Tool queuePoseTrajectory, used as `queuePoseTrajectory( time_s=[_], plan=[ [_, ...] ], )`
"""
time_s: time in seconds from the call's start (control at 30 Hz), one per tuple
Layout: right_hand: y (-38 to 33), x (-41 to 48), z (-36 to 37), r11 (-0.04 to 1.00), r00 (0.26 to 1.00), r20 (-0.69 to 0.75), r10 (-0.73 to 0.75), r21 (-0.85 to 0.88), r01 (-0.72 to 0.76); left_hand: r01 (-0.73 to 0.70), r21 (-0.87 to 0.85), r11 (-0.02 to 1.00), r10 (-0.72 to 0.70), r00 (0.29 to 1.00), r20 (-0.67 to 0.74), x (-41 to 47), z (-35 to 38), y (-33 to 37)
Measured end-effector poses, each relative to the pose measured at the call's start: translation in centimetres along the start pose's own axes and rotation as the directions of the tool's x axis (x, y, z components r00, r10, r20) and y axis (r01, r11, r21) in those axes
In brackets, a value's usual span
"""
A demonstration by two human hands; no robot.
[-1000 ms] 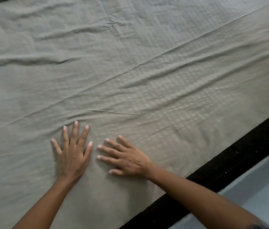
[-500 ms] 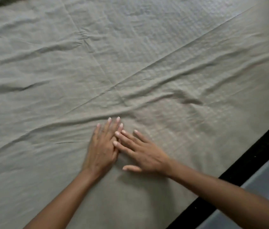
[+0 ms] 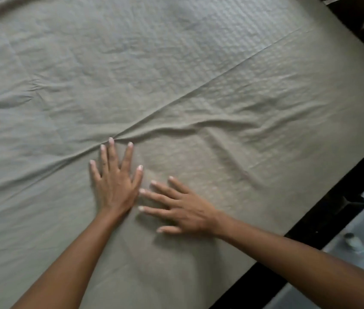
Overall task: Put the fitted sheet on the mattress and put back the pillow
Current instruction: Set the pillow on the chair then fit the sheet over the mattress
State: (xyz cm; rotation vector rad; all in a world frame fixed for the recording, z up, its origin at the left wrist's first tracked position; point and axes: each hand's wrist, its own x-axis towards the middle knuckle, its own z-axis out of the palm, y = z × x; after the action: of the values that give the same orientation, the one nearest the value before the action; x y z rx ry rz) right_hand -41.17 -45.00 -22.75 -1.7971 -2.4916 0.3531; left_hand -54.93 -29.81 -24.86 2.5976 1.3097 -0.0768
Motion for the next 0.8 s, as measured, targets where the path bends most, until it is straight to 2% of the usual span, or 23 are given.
queuePoseTrajectory(
  time_s=[0.03, 0.07, 0.1, 0.13, 0.2, 0.23, 0.27, 0.3, 0.33, 0.37, 0.43, 0.47, 0.5, 0.57, 0.6, 0.63, 0.67, 0.7, 0.73, 0.77, 0.8],
  plan=[
    [2.7, -2.1, -0.4, 1.0, 0.999, 0.041, -0.015, -0.006, 0.015, 0.056, -0.008, 0.998, -0.056, 0.998, 0.003, 0.6, 0.1, 0.2],
    [6.2, -4.2, -0.8, 0.998, 0.999, 0.02, 0.044, -0.041, -0.043, 0.103, -0.019, 0.994, -0.103, 0.995, 0.016, 1.1, 0.2, 0.2],
    [9.9, -6.0, -1.4, 0.983, 0.985, -0.005, 0.172, -0.069, -0.172, 0.131, -0.023, 0.991, -0.13, 0.991, 0.024, 1.4, 0.4, 0.4],
    [13.7, -7.7, -2.1, 0.934, 0.936, -0.016, 0.352, -0.053, -0.353, 0.145, -0.019, 0.989, -0.145, 0.989, 0.028, 1.6, 0.5, 0.5],
    [19.0, -10.1, -3.8, 0.725, 0.724, -0.031, 0.689, 0.014, -0.689, 0.153, -0.003, 0.988, -0.153, 0.987, 0.047, 1.7, 0.7, 0.6],
    [20.0, -10.1, -4.2, 0.604, 0.603, -0.033, 0.797, 0.038, -0.796, 0.159, 0.001, 0.987, -0.159, 0.986, 0.055, 1.7, 0.7, 0.6],
    [20.0, -9.5, -4.3, 0.518, 0.517, -0.032, 0.856, 0.05, -0.854, 0.166, 0.002, 0.986, -0.166, 0.984, 0.064, 1.7, 0.8, 0.6],
    [19.2, -8.4, -4.3, 0.488, 0.488, -0.026, 0.873, 0.065, -0.87, 0.172, 0.007, 0.985, -0.172, 0.982, 0.074, 1.7, 0.8, 0.6],
    [17.9, -7.0, -4.0, 0.533, 0.532, -0.033, 0.846, 0.081, -0.842, 0.177, 0.018, 0.984, -0.178, 0.98, 0.09, 1.7, 0.7, 0.6],
    [16.2, -5.5, -3.5, 0.647, 0.643, -0.067, 0.763, 0.083, -0.758, 0.181, 0.033, 0.983, -0.183, 0.978, 0.101, 1.8, 0.5, 0.7],
    [12.7, -3.1, -2.3, 0.891, 0.885, -0.108, 0.452, 0.006, -0.454, 0.195, 0.05, 0.98, -0.199, 0.972, 0.125, 1.9, 0.4, 0.8],
    [11.6, -2.4, -1.9, 0.945, 0.944, -0.064, 0.323, -0.037, -0.326, 0.202, 0.051, 0.978, -0.207, 0.969, 0.135, 2.0, 0.2, 0.9],
    [11.5, -2.0, -2.1, 0.964, 0.965, 0.005, 0.26, -0.064, -0.26, 0.204, 0.053, 0.978, -0.21, 0.968, 0.141, 2.0, 0.1, 1.0],
    [13.7, -1.8, -2.2, 0.946, 0.952, -0.044, 0.303, -0.108, -0.306, 0.203, 0.06, 0.977, -0.211, 0.963, 0.166, 2.0, -0.1, 1.1],
    [15.1, -1.7, -2.6, 0.902, 0.905, -0.081, 0.418, -0.081, -0.424, 0.206, 0.059, 0.977, -0.213, 0.96, 0.181, 2.0, -0.2, 1.1],
    [16.6, -1.7, -3.1, 0.808, 0.806, -0.075, 0.588, -0.008, -0.59, 0.207, 0.056, 0.977, -0.214, 0.959, 0.186, 1.9, -0.2, 1.1],
    [17.6, -1.5, -3.7, 0.675, 0.673, -0.048, 0.738, 0.091, -0.733, 0.208, 0.052, 0.977, -0.214, 0.959, 0.183, 1.9, -0.2, 1.0],
    [18.0, -1.0, -4.2, 0.574, 0.576, -0.034, 0.817, 0.144, -0.806, 0.204, 0.053, 0.978, -0.21, 0.962, 0.175, 1.8, -0.1, 1.0],
    [17.5, -0.1, -4.4, 0.541, 0.541, -0.045, 0.84, 0.145, -0.828, 0.193, 0.059, 0.979, -0.2, 0.967, 0.158, 1.8, 0.0, 1.0],
    [16.3, 1.1, -4.5, 0.615, 0.612, -0.07, 0.788, 0.138, -0.776, 0.181, 0.066, 0.981, -0.188, 0.974, 0.126, 1.7, 0.2, 1.0],
    [14.7, 2.4, -4.3, 0.768, 0.762, -0.103, 0.639, 0.132, -0.627, 0.17, 0.068, 0.983, -0.176, 0.98, 0.091, 1.7, 0.3, 1.1]
  ],
)
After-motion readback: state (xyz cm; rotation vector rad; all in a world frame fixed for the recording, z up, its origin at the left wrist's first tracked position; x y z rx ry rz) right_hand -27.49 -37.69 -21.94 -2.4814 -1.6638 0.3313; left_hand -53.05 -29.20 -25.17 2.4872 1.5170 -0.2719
